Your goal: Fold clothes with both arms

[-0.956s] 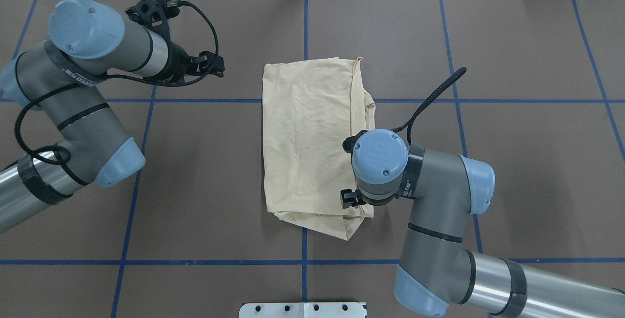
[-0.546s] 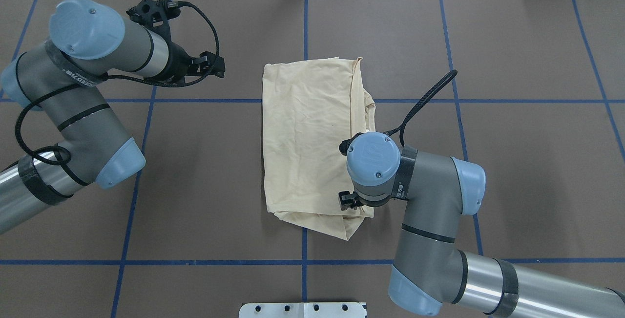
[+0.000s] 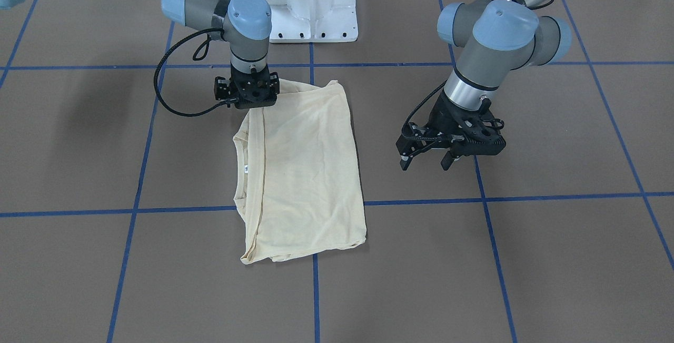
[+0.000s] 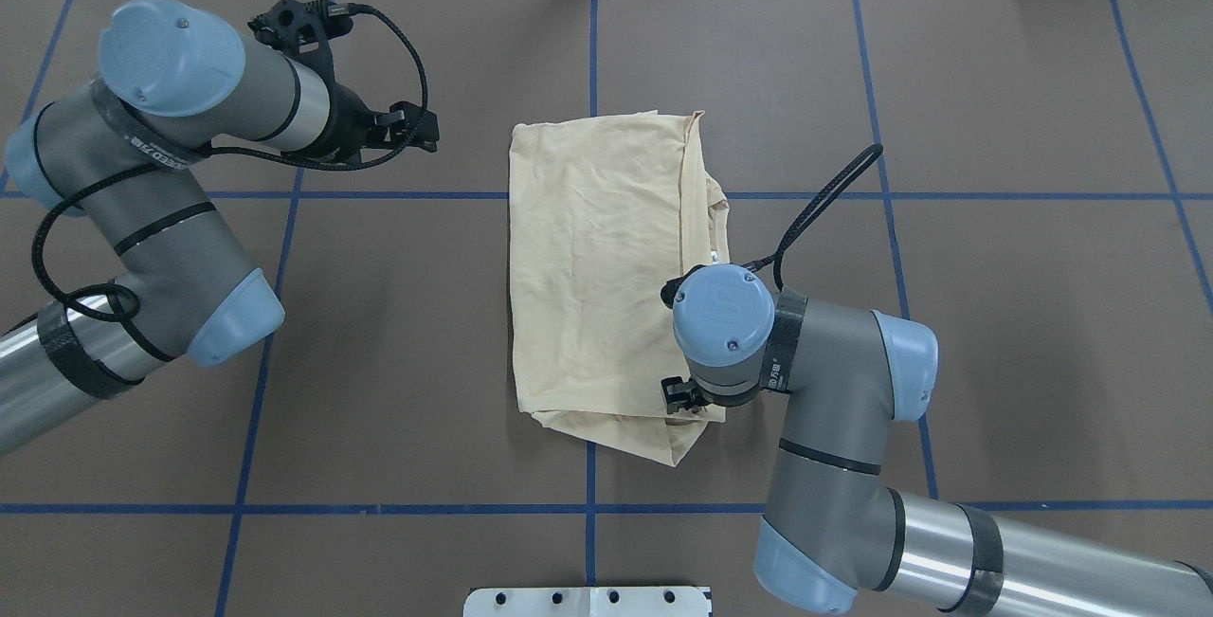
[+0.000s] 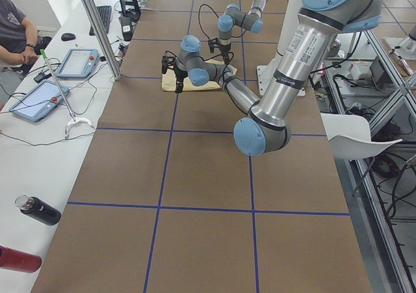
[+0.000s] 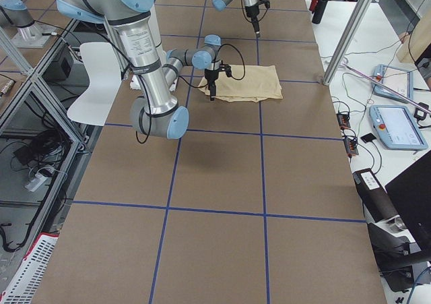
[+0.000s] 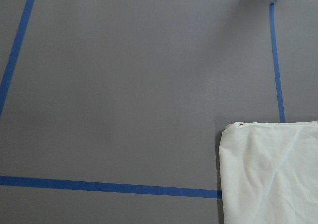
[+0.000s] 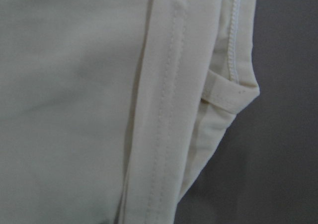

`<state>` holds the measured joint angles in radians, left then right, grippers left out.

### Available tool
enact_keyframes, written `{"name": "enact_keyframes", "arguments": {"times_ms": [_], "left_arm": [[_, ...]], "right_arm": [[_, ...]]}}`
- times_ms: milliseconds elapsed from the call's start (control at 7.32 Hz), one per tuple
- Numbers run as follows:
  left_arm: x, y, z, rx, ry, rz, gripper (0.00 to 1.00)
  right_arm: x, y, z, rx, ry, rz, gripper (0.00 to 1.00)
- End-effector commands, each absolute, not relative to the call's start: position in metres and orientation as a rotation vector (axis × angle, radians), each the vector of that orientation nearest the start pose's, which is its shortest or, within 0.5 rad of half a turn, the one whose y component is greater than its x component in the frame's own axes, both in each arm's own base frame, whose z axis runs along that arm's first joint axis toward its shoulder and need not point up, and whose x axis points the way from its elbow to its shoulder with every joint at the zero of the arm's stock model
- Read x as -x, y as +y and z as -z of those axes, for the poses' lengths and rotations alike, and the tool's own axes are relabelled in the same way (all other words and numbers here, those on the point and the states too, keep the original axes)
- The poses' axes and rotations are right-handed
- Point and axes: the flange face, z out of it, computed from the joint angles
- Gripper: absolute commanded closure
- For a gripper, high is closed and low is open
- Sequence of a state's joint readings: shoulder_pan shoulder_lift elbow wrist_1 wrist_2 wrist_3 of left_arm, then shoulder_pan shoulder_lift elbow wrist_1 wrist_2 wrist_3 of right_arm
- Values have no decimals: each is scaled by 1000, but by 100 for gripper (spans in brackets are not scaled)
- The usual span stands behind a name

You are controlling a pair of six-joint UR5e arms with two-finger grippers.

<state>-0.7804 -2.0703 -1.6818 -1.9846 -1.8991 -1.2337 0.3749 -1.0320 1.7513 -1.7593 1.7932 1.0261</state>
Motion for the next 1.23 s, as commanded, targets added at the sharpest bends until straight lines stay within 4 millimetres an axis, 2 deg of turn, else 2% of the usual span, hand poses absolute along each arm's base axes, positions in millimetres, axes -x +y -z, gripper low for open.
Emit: {"name": "enact_keyframes", "arguments": {"times_ms": [0,273,410,1093], "left_arm": [[-397,-534,-272,-285,1024,234,0],[-398,-535,-269,-285,1028,238,0],[-398,-534,-268,-284,1029,240,0],[-398,-534,-263,-286,1037,239,0]], "right_arm": [[559,-346,-304,-42,-567,223,0],[550,-358,-306,-45,-567,205,0],[543,-360,-299,-52,-583,212,0],[535,-365,-318,-48,-554,198,0]]}}
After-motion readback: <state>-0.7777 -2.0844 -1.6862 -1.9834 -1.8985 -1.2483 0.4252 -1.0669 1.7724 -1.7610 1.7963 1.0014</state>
